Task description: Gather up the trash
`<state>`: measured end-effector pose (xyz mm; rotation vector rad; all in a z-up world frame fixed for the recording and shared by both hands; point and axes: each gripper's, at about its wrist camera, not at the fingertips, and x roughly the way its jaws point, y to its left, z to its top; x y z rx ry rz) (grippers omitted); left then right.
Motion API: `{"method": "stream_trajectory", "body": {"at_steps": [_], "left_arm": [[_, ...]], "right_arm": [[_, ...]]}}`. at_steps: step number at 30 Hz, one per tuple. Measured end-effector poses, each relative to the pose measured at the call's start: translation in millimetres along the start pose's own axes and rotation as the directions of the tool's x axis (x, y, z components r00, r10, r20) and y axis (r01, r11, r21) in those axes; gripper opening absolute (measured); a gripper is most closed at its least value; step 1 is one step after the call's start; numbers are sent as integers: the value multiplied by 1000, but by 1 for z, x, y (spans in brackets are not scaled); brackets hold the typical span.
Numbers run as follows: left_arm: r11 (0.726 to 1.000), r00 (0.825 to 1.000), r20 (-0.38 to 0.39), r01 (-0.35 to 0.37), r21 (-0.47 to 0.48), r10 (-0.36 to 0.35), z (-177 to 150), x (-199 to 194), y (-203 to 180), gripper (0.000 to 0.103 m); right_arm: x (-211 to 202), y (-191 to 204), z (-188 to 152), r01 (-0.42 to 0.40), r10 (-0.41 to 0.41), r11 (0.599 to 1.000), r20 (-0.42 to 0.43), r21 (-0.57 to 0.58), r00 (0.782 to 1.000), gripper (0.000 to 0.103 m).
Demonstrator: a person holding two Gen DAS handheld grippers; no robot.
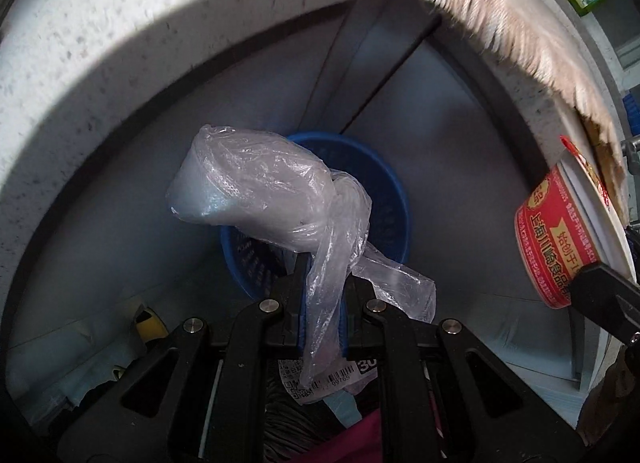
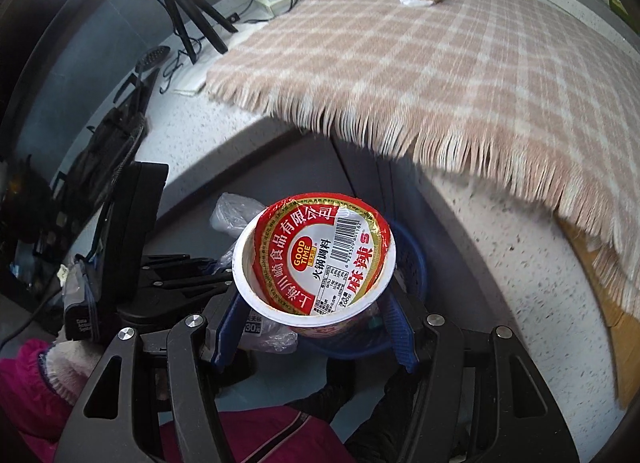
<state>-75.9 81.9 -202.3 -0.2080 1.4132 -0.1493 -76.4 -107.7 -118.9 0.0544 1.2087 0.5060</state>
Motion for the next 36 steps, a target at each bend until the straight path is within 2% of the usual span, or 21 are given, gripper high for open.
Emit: {"method": "stream_trajectory", "body": {"at_steps": [9,11,24,36], "left_arm": [[1000,999,-48,-27,2,27,2,26,4,10],[999,998,-53,-35,3,35,10,32,-11,10],[996,993,-75,-86,25,88,19,48,-20,10],[993,992,-57,-106,54,109,29,35,-26,10]], "right_arm": [[27,-10,-8,32,-32,999,-69,7,997,61],[32,-12,-9,39,-38,999,-80,7,996,61],[56,-17,-3,77,-77,997,-124,-9,989,61],[61,-18,8,88,-87,996,-121,-2,989,61]]}}
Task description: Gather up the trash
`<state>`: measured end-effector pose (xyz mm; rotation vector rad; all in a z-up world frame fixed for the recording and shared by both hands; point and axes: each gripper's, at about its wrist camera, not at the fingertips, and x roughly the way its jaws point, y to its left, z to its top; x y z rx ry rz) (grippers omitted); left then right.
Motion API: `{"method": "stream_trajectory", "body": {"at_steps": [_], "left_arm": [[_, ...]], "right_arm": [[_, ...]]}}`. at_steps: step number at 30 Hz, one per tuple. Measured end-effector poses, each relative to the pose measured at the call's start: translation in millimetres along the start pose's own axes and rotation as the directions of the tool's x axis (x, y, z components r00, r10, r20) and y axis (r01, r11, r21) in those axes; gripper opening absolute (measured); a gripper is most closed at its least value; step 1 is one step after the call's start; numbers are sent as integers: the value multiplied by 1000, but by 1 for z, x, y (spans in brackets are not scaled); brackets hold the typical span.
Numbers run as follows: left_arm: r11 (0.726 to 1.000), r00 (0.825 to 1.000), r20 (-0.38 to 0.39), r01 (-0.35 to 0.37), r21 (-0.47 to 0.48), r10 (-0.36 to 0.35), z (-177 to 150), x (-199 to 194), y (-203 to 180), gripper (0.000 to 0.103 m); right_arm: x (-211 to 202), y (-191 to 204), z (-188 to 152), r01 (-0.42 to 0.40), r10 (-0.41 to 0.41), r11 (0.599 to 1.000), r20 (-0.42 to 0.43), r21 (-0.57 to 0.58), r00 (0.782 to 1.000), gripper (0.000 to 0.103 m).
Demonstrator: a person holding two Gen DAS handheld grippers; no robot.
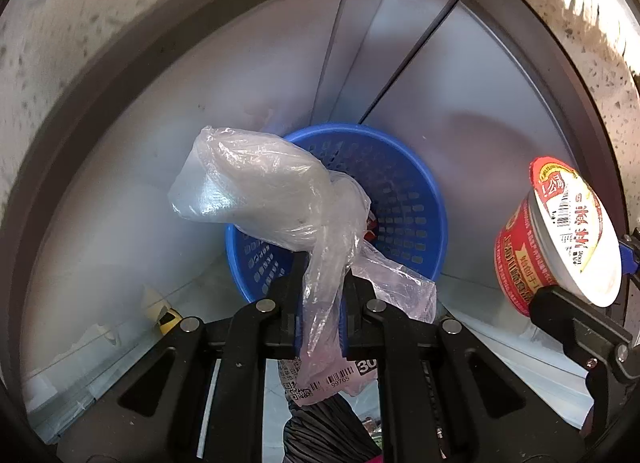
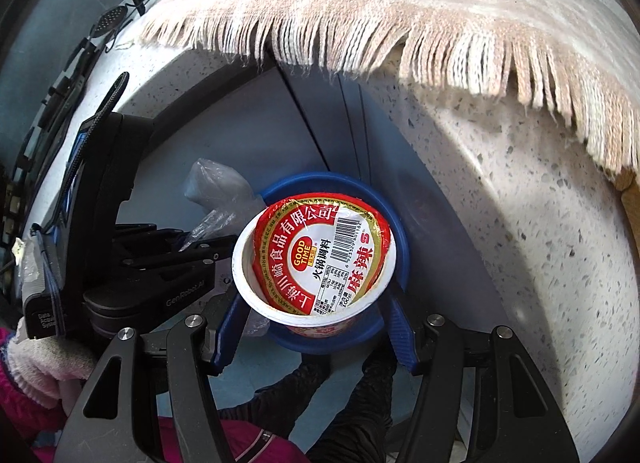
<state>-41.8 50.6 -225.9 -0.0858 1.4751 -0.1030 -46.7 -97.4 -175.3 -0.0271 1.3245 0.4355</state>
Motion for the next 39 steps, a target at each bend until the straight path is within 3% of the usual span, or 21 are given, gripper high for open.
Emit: {"method": "stream_trajectory", "body": {"at_steps": [3,6,8,10,26,39], "left_arm": [[1000,1000,5,-8,10,8,-4,-4,0,13],[1000,1000,15,-10,15,10,-6,-6,-3,31],[1000,1000,24,-13,13,12,-8,-8,-4,53],[1000,999,35,-16,12,15,-9,-11,-5,59],[999,999,24,-36,-12,36,-4,-10,5,59],[999,998,55,-37,-39,39,-4,-14,7,59]], "right_arm": [[0,1,2,-1,1,1000,2,-2,1000,61],[-1,0,2,-3,3,1000,0,-1,1000,62],[-2,-1,1,-4,4,1000,-5,1,1000,62],[-2,-2,1,-4,4,1000,-13,4,1000,62],[-2,-3,8,-23,24,1000,-36,11,999,62],[-24,-9,10,-93,94,996,-34,14,995,62]]}}
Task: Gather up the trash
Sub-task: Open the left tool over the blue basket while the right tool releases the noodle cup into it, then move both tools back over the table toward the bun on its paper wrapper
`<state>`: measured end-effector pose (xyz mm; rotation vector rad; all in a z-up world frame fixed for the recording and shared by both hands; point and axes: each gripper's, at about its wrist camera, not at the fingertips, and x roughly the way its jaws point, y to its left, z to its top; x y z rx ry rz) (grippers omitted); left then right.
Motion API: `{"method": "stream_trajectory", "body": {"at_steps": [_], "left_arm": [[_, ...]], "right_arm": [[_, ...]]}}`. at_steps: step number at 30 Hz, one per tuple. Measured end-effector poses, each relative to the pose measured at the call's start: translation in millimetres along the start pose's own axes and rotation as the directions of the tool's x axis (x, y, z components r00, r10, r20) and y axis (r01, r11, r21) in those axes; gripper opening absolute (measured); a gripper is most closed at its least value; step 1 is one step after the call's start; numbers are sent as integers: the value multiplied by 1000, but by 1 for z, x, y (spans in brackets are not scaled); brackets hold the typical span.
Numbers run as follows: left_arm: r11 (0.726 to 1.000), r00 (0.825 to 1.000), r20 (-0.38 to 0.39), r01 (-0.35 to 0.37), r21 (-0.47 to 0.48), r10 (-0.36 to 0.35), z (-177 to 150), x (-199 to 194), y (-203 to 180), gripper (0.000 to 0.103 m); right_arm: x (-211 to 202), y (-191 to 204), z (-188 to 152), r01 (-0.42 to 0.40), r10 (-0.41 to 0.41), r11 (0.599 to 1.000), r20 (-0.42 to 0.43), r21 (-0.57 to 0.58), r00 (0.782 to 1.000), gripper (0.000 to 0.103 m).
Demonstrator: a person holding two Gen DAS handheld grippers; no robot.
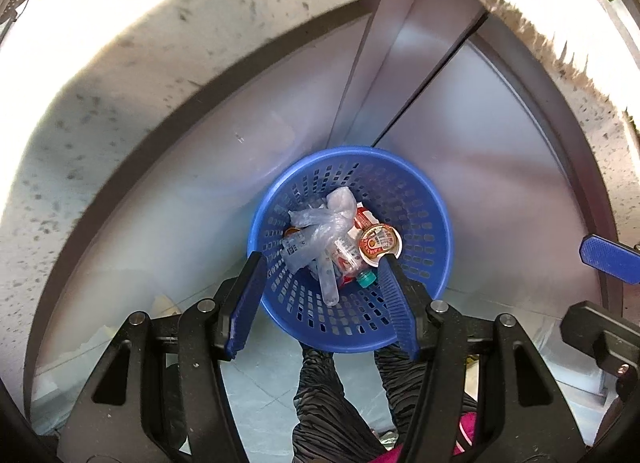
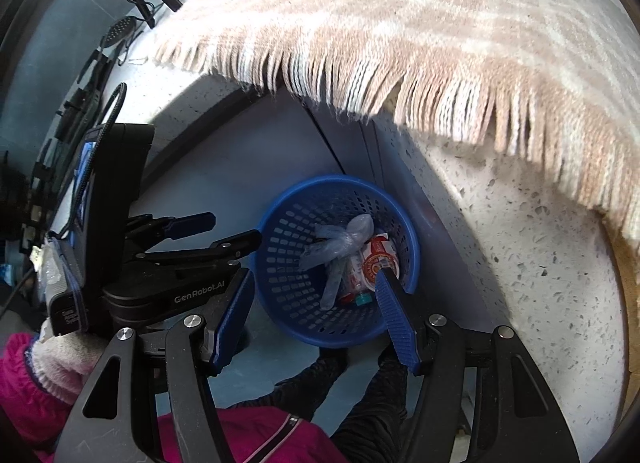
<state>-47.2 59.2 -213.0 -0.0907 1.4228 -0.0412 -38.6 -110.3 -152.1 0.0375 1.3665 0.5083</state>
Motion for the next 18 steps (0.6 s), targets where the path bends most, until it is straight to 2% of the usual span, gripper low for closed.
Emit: {"method": "stream_trajectory", "body": {"at_steps": [4,9,18], "left_arm": [[1000,1000,21,4,-12,-4,1,-10,1,59],[999,996,87,13,-44,-9,8,-34,2,59],[999,977,214,18,-28,-12,23,-89,-10,59]], "right_arm": [[-13,2,0,-43,43,999,2,-2,999,62],[-36,7,4,-103,104,994,27,-24,994,62],[-86,4,24,-185,190,981,111,-61,975,62]]}}
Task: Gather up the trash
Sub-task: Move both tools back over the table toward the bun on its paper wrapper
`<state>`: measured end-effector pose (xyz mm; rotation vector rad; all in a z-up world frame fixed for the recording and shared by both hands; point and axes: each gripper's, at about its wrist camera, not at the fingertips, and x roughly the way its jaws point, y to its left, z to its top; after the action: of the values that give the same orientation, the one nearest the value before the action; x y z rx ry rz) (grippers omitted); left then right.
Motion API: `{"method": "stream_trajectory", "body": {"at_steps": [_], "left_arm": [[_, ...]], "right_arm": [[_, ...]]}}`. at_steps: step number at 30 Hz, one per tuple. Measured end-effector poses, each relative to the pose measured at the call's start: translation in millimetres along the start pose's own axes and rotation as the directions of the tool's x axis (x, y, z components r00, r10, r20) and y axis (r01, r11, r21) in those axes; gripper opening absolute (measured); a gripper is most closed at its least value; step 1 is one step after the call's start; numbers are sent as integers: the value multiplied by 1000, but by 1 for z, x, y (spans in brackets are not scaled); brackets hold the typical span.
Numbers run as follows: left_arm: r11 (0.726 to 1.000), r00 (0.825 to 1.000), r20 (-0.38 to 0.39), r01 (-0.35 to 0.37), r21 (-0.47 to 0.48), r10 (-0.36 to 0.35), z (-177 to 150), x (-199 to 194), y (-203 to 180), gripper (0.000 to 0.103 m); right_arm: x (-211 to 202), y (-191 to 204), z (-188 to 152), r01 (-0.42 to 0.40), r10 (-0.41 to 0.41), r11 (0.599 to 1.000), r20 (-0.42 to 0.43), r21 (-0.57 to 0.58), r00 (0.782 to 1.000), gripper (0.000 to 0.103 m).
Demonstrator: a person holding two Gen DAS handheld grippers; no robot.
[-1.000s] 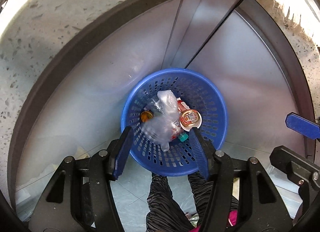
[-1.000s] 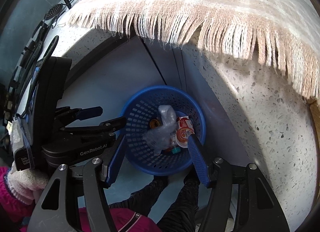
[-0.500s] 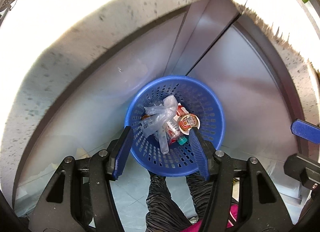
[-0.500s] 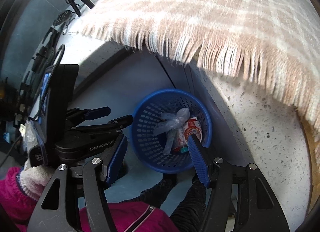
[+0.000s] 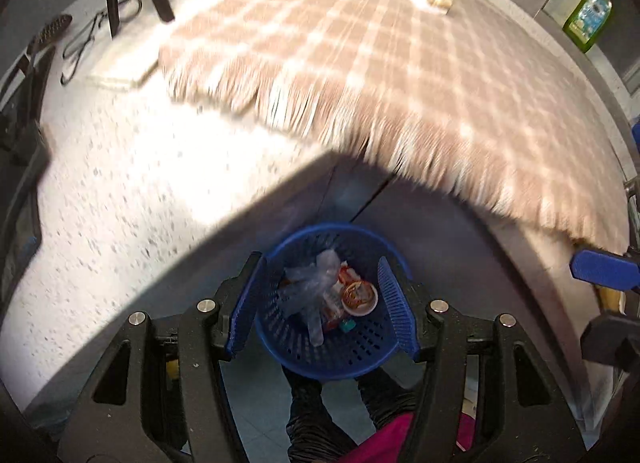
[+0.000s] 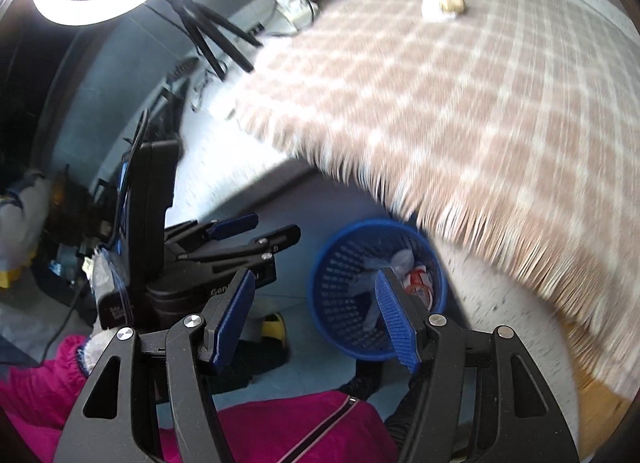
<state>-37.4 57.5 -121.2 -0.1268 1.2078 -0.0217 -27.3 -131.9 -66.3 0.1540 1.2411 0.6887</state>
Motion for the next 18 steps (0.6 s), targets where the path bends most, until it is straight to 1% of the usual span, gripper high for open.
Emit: {"method": "stream_trajectory", "body": {"at_steps": [5,10,12,18], "left_arm": [[1000,998,54,17,-5,-17,21,-20,-10,59],[999,994,103,32,-3,-32,46,-34,-25,59],[999,993,109,42,-1,-42,57,-34,-31,59],[999,992,123,38,5,-39,84,-26,-52,59]], "right_arm": [[-22,-2,17,-4,5,1000,63,-15,998,62],[-38,-23,32,20,-20,1000,107,-8,994,62],[-44,-32,39,31,-30,1000,120,-4,992,62],[-56,-62,65,66,-66,998,156,4,986,62]]}}
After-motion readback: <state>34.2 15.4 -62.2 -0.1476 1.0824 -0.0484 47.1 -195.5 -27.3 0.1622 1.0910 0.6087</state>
